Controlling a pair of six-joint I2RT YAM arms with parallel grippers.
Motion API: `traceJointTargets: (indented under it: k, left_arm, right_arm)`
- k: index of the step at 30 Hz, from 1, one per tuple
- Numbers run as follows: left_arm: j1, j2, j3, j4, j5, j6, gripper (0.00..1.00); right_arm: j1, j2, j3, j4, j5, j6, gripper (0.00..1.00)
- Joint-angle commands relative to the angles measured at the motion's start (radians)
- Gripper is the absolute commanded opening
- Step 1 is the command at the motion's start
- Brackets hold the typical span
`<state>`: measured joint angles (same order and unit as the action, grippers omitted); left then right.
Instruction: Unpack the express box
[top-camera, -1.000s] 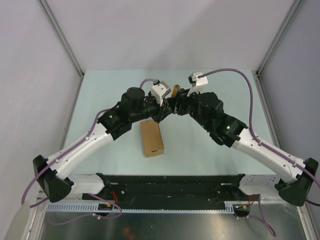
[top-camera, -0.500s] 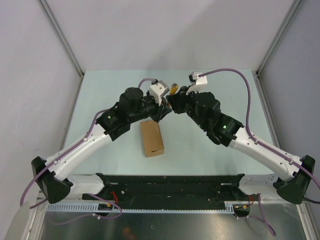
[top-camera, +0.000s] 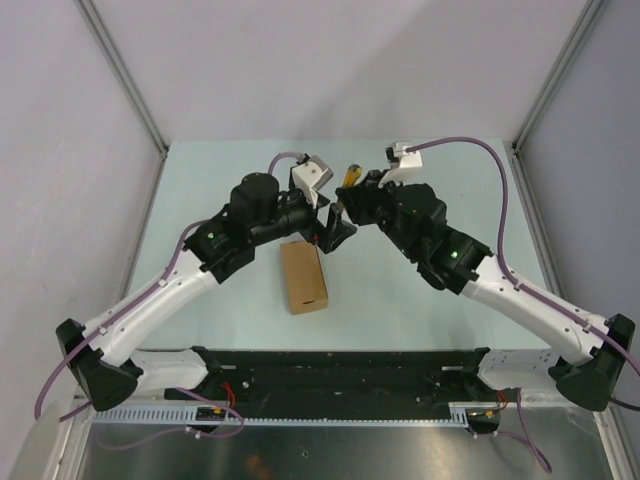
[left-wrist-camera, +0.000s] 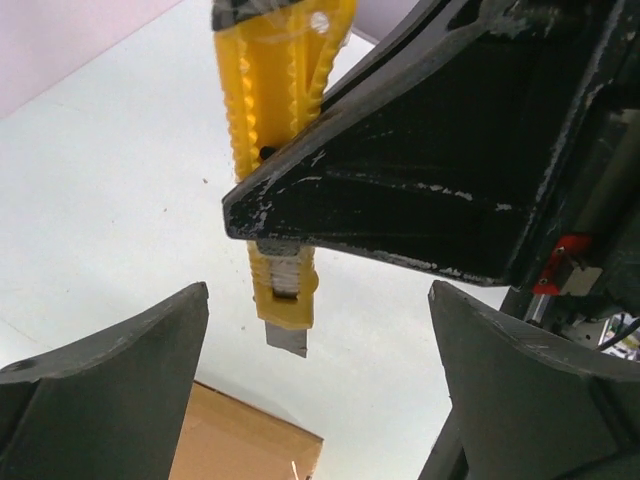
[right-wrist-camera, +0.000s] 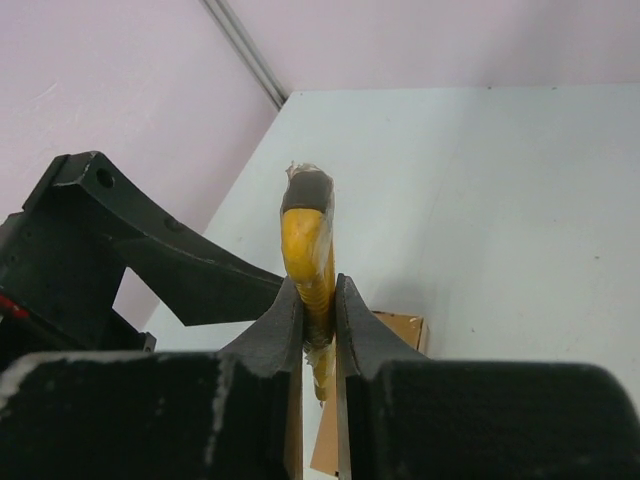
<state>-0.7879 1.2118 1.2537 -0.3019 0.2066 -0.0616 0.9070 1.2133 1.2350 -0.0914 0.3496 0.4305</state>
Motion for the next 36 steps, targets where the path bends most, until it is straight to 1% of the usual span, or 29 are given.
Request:
traceJointTargets:
  k: [1, 5, 6, 7, 8, 9, 10, 14, 17, 18, 19, 20, 22, 24, 25, 26, 28, 29, 31, 32, 33, 34, 36]
  left_arm:
    - [0.006, -0.054, 0.053, 0.027, 0.033, -0.033, 1.0]
    - [0.033, -0.087, 0.046, 0.032, 0.057, -0.063, 1.0]
    - [0.045, -0.095, 0.041, 0.037, 0.085, -0.075, 1.0]
    - [0.08, -0.1, 0.033, 0.041, 0.108, -0.111, 1.0]
    - [0.102, -0.11, 0.029, 0.05, 0.143, -0.135, 1.0]
    - [0.124, -0.115, 0.021, 0.072, 0.202, -0.161, 1.0]
    - [0.162, -0.12, 0.01, 0.086, 0.239, -0.212, 1.0]
    - [0.214, -0.13, -0.011, 0.17, 0.375, -0.32, 1.0]
    - [0.217, -0.127, -0.025, 0.248, 0.444, -0.404, 1.0]
    - [0.217, -0.12, -0.031, 0.297, 0.461, -0.431, 1.0]
    - [0.219, -0.118, -0.055, 0.355, 0.506, -0.493, 1.0]
    - [0.22, -0.118, -0.074, 0.459, 0.528, -0.53, 1.0]
    - [0.222, -0.112, -0.105, 0.539, 0.562, -0.611, 0.98]
    - [0.22, -0.1, -0.099, 0.555, 0.579, -0.618, 0.93]
    - [0.219, -0.094, -0.096, 0.558, 0.597, -0.623, 0.91]
    - [0.217, -0.09, -0.094, 0.569, 0.605, -0.626, 0.86]
    - [0.213, -0.087, -0.097, 0.578, 0.614, -0.635, 0.81]
    - [0.213, -0.087, -0.097, 0.584, 0.622, -0.636, 0.76]
    - [0.205, -0.078, -0.1, 0.592, 0.631, -0.642, 0.73]
    - [0.2, -0.078, -0.102, 0.595, 0.637, -0.642, 0.68]
    - [0.196, -0.072, -0.102, 0.596, 0.639, -0.647, 0.65]
    - [0.193, -0.066, -0.103, 0.601, 0.642, -0.649, 0.6]
    - [0.187, -0.061, -0.102, 0.604, 0.659, -0.652, 0.53]
  right_arm:
    - [-0.016, -0.058, 0.041, 0.048, 0.009, 0.019, 0.0]
    - [-0.057, -0.086, 0.041, 0.033, -0.024, 0.03, 0.0]
    - [-0.068, -0.092, 0.043, 0.032, -0.053, 0.031, 0.0]
    - [-0.075, -0.107, 0.043, 0.029, -0.066, 0.033, 0.0]
    - [-0.094, -0.115, 0.041, 0.022, -0.08, 0.034, 0.0]
    - [-0.103, -0.121, 0.041, 0.024, -0.127, 0.033, 0.0]
    - [-0.114, -0.132, 0.043, 0.021, -0.15, 0.034, 0.0]
    - [-0.155, -0.175, 0.041, 0.024, -0.265, 0.045, 0.0]
    - [-0.175, -0.19, 0.041, 0.042, -0.372, 0.056, 0.0]
    - [-0.177, -0.201, 0.041, 0.048, -0.412, 0.059, 0.0]
    - [-0.177, -0.204, 0.041, 0.054, -0.432, 0.057, 0.0]
    - [-0.177, -0.208, 0.041, 0.07, -0.451, 0.057, 0.0]
    - [-0.177, -0.219, 0.041, 0.081, -0.498, 0.06, 0.0]
    - [-0.177, -0.23, 0.041, 0.081, -0.529, 0.065, 0.0]
    - [-0.177, -0.235, 0.041, 0.117, -0.538, 0.066, 0.0]
    - [-0.177, -0.238, 0.041, 0.124, -0.561, 0.068, 0.0]
    - [-0.175, -0.242, 0.041, 0.134, -0.584, 0.071, 0.0]
    - [-0.175, -0.242, 0.043, 0.139, -0.606, 0.077, 0.0]
    - [-0.175, -0.244, 0.041, 0.147, -0.615, 0.083, 0.0]
    - [-0.175, -0.244, 0.041, 0.15, -0.621, 0.086, 0.0]
    - [-0.175, -0.242, 0.041, 0.154, -0.623, 0.089, 0.0]
    - [-0.175, -0.242, 0.041, 0.157, -0.623, 0.091, 0.0]
    - [-0.174, -0.241, 0.041, 0.162, -0.63, 0.094, 0.0]
